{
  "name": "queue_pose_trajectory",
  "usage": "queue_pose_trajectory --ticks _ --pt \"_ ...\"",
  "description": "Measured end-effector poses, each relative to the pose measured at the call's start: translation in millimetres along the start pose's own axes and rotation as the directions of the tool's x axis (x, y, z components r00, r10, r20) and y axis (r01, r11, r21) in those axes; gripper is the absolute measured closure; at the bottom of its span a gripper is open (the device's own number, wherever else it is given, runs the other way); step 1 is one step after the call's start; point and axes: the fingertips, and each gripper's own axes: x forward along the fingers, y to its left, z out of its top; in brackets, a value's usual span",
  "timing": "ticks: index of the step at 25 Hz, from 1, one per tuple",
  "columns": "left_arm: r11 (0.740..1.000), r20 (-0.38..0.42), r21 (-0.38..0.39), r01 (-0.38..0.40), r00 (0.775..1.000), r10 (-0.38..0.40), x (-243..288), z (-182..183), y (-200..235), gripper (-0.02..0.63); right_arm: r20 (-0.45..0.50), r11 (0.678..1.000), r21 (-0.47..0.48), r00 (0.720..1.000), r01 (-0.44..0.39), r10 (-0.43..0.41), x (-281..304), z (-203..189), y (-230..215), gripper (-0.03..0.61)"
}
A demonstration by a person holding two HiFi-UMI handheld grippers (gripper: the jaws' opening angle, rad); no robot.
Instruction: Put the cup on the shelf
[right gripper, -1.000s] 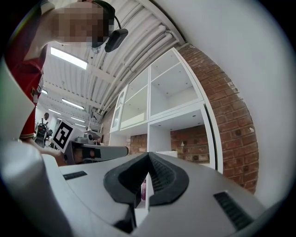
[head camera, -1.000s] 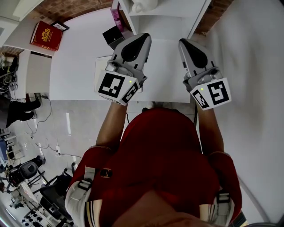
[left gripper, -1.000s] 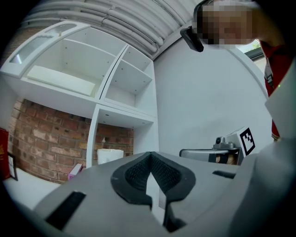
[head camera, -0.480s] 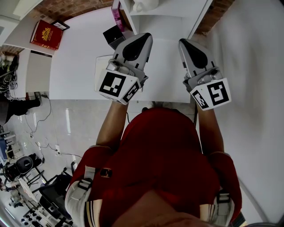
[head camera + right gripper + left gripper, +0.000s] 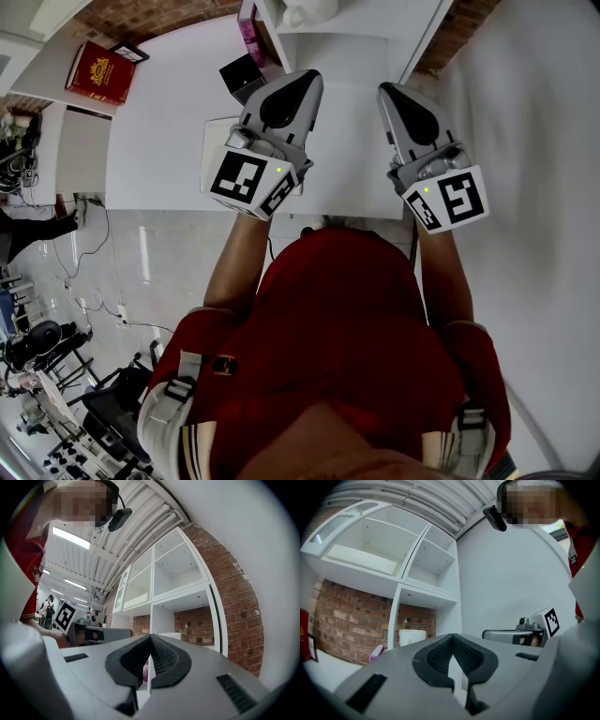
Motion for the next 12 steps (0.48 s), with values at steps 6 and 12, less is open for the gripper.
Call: queue_pose_trajectory --ticks 6,12 --pt "1.0 -0.001 -0.002 -0.001 1.0 0.001 1.1 1.3 -0.3 0.609 -0.003 1.0 0.0 1.0 0.001 -0.001 -0.5 1.3 -1.0 0.581" --pt "1.0 0.001 -0.004 -0.002 1.0 0.002 1.7 2.1 0.4 0.609 -0.004 1.0 0.0 1.0 0.003 -0.003 -0.5 1.9 -1.7 0.581"
